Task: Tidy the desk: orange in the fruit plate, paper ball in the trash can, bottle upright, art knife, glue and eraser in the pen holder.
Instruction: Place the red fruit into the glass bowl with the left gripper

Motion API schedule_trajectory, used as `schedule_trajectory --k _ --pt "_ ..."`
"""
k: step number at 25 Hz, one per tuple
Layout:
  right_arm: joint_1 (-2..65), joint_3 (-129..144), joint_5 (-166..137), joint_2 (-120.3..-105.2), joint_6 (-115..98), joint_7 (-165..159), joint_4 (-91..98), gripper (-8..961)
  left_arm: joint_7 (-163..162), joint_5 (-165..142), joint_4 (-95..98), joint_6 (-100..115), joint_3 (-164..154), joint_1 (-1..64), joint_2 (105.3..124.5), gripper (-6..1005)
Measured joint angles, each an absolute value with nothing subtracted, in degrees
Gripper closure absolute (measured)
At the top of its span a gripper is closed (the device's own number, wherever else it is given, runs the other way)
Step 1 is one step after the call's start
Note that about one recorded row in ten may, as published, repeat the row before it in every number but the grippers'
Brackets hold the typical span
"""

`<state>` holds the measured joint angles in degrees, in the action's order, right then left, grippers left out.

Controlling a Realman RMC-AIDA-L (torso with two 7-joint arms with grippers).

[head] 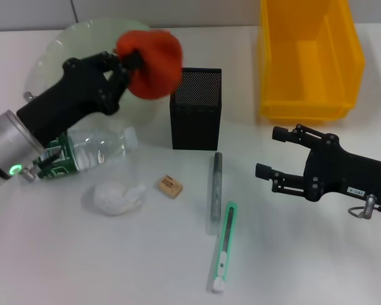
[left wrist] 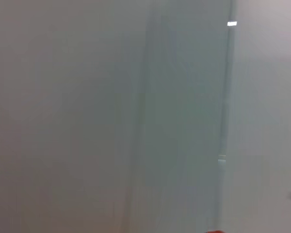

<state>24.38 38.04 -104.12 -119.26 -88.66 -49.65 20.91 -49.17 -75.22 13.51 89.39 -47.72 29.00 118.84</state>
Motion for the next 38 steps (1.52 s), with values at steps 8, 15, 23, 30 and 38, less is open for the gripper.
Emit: schedule_trajectory --k 8,15,23,30,38 --pt "24.3 37.9 -103.2 -119.35 -86.7 -49.6 19.7 136 -47.1 -66.5 9.9 78.6 -47.6 30.7 119.08 825" --pt "24.4 37.9 -102.6 -119.36 -85.3 -49.5 18.8 137 -40.2 -61.8 5.7 63.8 -46.7 35.0 119.17 803" --pt "24.3 37.9 -102.0 -119.44 -84.8 -49.5 18.1 138 -39.2 -60.3 5.6 60.6 -46.4 35.3 119.18 778" --pt "24.2 38.0 -102.0 -119.44 -85.3 -49.1 18.0 138 -39.1 -60.0 5.6 60.7 -46.4 35.2 119.18 755" --pt "24.2 38.0 -102.0 -119.44 -85.4 -48.7 17.9 139 -39.3 -59.8 5.5 61.1 -46.4 35.2 119.18 593"
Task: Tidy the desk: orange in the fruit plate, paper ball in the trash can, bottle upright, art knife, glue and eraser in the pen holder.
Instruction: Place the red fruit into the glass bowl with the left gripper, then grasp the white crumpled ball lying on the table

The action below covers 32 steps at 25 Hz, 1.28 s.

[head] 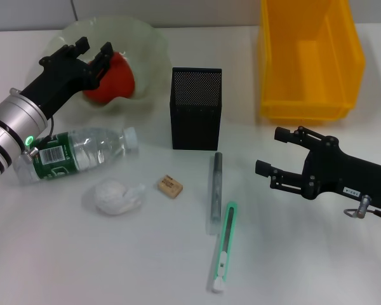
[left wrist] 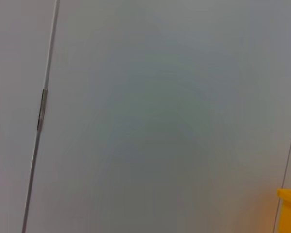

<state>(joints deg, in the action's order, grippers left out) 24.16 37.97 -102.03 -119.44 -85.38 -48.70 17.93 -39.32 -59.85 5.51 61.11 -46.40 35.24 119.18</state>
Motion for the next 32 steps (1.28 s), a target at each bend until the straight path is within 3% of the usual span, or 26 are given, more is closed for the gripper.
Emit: schedule_trajectory --k 11,16,24,32 --pt "24.2 38.0 -102.0 -119.35 -85.4 -48.7 17.9 140 -40.7 -58.9 5.2 63.2 -46.5 34.9 119.16 282" --pt "24.3 38.0 -102.0 -119.34 -85.5 -48.7 18.1 140 -47.3 -59.2 6.4 70.1 -48.7 32.7 118.64 213" --pt "24.2 38.0 -102.1 -118.99 -87.9 -49.2 18.5 141 -56.4 -60.6 18.9 87.0 -66.0 23.8 116.94 213" --pt "24.4 39.4 -103.1 -118.73 -90.9 -52.5 21.7 141 -59.2 -76.5 20.7 92.6 -67.8 23.7 114.15 212"
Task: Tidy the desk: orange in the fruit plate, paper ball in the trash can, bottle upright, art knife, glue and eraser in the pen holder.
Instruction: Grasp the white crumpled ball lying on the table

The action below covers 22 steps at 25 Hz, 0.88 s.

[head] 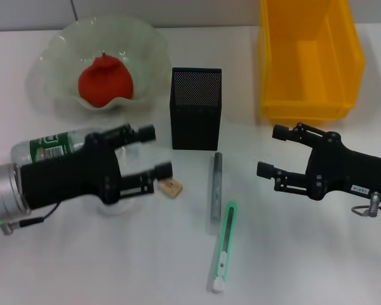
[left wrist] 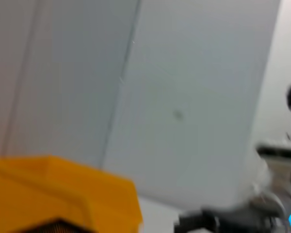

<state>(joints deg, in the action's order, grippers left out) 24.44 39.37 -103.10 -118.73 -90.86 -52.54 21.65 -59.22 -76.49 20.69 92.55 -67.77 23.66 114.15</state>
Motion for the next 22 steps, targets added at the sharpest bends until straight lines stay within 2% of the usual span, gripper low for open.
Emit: schedule_trajectory --k 3,14,16,22 --pt "25.1 40.6 -105.2 -118.43 -91.8 -55.6 23.4 142 -59.2 -80.5 20.8 92.5 -67.7 23.7 113.24 212" --pt "27.9 41.0 -112.9 -118.39 -95.0 -62.6 28.7 142 -58.9 -85.8 23.4 92.4 -66.9 22.7 111.88 212" --pt "28.5 41.0 -114.3 -118.38 -94.9 -63.4 29.2 143 -59.0 -90.8 24.0 91.9 -63.6 22.5 110.93 213" --pt "28.7 41.0 -115.1 -118.37 -94.7 -64.9 29.8 143 -58.8 -97.7 25.4 90.8 -58.3 22.5 110.62 213"
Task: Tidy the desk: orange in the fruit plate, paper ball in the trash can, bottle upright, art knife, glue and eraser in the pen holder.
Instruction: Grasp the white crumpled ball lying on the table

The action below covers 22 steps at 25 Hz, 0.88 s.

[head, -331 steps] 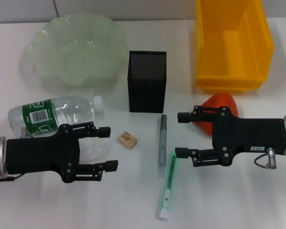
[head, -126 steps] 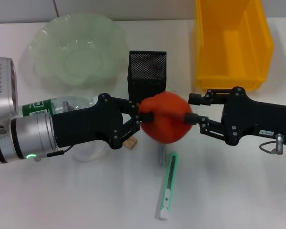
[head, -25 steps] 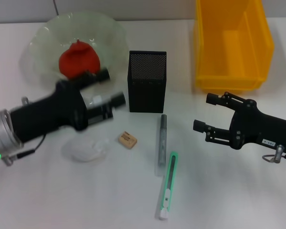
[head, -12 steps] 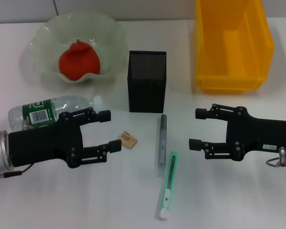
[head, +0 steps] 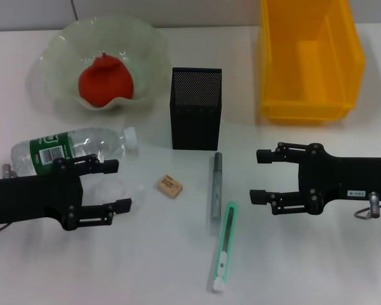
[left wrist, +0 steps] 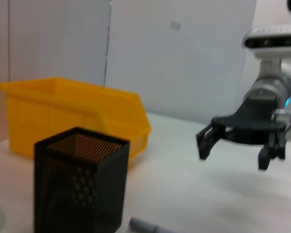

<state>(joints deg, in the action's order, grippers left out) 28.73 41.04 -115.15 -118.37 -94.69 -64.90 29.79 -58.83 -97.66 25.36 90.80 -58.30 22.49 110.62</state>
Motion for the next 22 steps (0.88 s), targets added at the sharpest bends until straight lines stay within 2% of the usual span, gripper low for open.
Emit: schedule_trajectory --k 4,11,22 --pt "28.7 41.0 -115.2 -118.32 -94.7 -65.6 30.3 143 -58.8 -97.7 25.4 90.8 -58.3 22.5 110.62 212" --pt "29.2 41.0 -115.2 -118.34 -94.1 -67.1 30.9 144 -57.9 -102.7 27.4 85.2 -57.3 22.6 111.92 213" --pt "30.1 41.0 -116.0 -118.4 -93.7 -68.3 30.7 145 -57.1 -104.4 28.8 82.6 -57.7 22.1 112.1 212"
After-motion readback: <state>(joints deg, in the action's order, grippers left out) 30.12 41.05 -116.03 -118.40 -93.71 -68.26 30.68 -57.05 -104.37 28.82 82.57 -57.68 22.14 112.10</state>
